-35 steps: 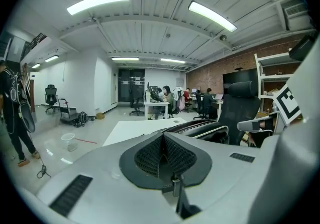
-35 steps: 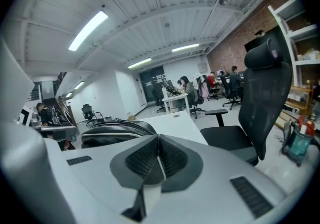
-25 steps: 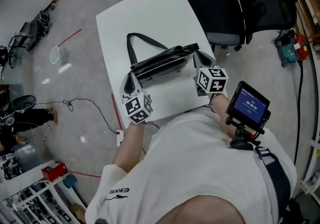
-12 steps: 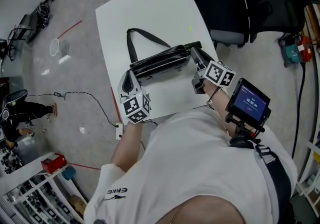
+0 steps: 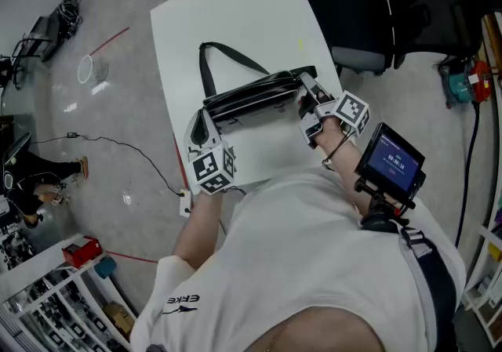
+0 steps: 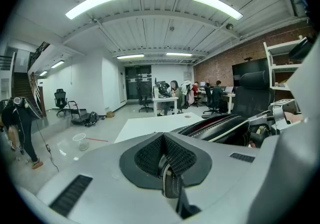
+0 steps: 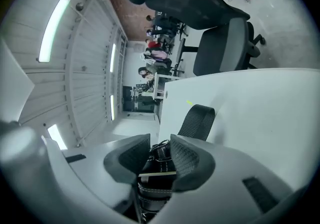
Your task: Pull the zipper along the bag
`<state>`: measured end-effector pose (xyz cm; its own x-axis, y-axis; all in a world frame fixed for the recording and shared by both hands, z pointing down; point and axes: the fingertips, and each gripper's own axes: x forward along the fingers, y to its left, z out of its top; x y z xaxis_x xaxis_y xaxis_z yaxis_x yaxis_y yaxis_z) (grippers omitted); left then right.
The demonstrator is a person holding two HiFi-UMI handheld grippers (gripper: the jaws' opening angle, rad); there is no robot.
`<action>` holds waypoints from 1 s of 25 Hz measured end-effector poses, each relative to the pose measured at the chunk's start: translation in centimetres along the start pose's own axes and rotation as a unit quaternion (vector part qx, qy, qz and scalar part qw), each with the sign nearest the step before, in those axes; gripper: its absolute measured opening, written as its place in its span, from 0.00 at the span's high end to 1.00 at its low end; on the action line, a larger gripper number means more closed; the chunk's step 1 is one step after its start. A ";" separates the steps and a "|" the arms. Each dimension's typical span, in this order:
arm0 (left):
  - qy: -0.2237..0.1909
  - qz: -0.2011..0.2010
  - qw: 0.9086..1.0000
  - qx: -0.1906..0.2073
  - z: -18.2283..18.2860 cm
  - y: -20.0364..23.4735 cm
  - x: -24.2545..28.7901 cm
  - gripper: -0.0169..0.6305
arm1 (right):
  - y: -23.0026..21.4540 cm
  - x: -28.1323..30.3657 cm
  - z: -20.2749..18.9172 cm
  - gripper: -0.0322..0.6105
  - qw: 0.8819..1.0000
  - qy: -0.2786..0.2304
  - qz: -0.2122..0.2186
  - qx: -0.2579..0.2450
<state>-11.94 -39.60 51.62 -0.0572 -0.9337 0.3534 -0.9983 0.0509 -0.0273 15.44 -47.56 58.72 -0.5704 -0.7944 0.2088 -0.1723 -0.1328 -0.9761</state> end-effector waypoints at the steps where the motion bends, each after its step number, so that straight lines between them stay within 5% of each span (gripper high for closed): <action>1: 0.000 0.000 1.000 0.000 0.0 0.0 0.0 0.97 | -0.3 0.0 0.1 0.78 1.000 -0.002 -0.005 0.010; 10: 0.001 0.000 1.000 0.003 0.1 0.1 -0.1 0.97 | -2.6 -0.2 0.4 0.78 0.993 -0.019 -0.006 0.115; 25: -0.003 0.004 1.000 0.007 -0.1 0.1 -0.5 0.97 | -0.8 0.4 -0.1 0.78 0.995 0.014 0.012 0.100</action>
<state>-11.96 -39.07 51.54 -0.0643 -0.9352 0.3481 -0.9977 0.0523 -0.0437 15.28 -47.76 59.55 -0.5942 -0.7827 0.1851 0.0024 -0.2318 -0.9727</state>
